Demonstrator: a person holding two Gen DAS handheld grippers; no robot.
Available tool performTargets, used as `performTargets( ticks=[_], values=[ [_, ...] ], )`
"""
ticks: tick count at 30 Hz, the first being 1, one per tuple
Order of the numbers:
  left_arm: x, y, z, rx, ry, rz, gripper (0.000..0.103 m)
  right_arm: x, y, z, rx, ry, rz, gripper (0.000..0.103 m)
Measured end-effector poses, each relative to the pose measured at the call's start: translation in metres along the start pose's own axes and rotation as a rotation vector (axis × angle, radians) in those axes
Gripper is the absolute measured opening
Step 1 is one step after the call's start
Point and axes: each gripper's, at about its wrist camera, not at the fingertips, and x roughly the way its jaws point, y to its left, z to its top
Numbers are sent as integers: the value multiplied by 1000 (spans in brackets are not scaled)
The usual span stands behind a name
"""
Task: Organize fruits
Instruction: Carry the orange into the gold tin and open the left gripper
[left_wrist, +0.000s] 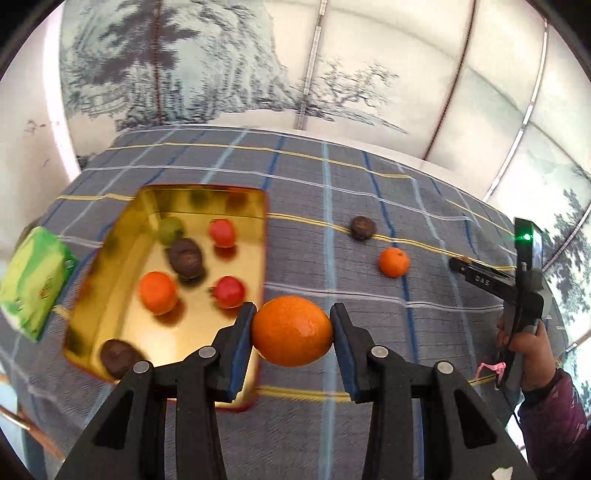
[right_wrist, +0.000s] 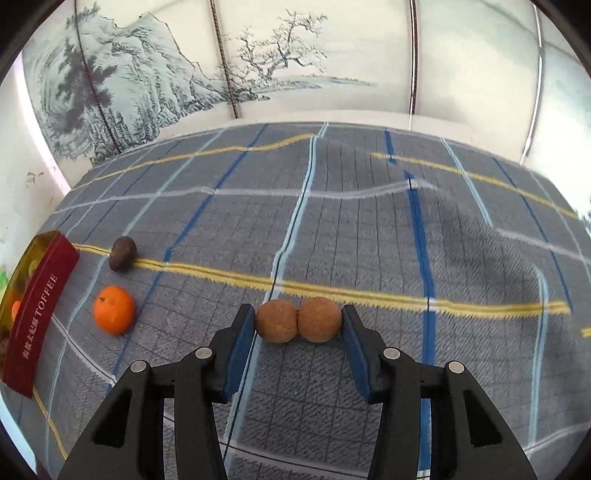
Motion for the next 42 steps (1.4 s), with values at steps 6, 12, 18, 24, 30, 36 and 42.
performTargets(
  ticks=[6, 12, 18, 24, 30, 36, 42],
  values=[
    [-10, 31, -8, -31, -4, 66, 37, -1, 1, -6, 0, -10, -2, 49],
    [-7, 54, -15, -60, 6, 100, 37, -2, 1, -7, -2, -9, -5, 49],
    [-5, 65, -11, -52, 1, 122, 37, -1, 1, -7, -8, -7, -14, 49],
    [-3, 80, 14, -42, -26, 147, 37, 0, 4, -6, -15, -4, -26, 49],
    [14, 97, 45, -22, -26, 189, 37, -1, 4, -6, -15, -4, -26, 49],
    [42, 109, 67, -6, 8, 228, 37, 0, 5, -6, -16, -4, -28, 49],
    [72, 119, 76, -4, 54, 261, 37, 0, 5, -6, -15, -3, -28, 49]
  ],
)
